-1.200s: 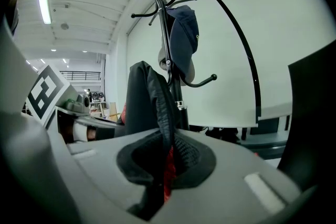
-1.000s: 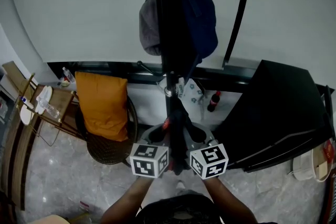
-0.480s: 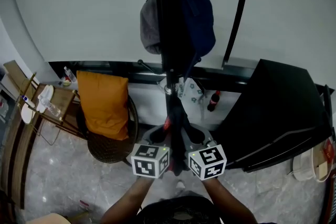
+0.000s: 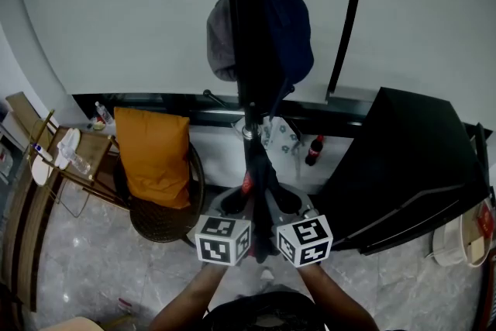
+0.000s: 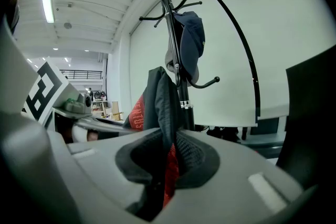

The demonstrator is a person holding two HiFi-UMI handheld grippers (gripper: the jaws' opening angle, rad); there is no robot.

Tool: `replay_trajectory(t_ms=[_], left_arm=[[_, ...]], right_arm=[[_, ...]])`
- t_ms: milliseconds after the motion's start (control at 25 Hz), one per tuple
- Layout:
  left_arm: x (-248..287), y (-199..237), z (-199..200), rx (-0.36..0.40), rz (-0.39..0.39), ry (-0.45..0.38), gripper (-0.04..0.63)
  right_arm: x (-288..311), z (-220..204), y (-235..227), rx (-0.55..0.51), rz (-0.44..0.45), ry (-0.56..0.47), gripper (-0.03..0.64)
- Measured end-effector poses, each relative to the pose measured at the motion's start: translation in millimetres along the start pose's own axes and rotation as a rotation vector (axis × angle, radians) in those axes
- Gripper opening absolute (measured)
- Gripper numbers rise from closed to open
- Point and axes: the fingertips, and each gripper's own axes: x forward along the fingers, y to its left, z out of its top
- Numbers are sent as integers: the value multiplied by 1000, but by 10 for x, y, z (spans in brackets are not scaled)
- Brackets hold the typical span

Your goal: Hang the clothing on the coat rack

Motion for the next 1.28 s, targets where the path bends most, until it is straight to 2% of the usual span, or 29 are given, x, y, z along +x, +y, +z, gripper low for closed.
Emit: replay_trajectory(t_ms=[520, 960, 1280], left_arm=[[-159, -54, 57, 12, -1, -38, 84], [-315, -131, 63, 19, -13, -50, 84], [-507, -248, -21, 36, -43, -44, 84]], right_arm=[[-133, 17, 86, 4, -21, -18, 61], [-324, 23, 144, 25, -52, -42, 66], [-424, 29, 388, 17, -33, -55, 66]])
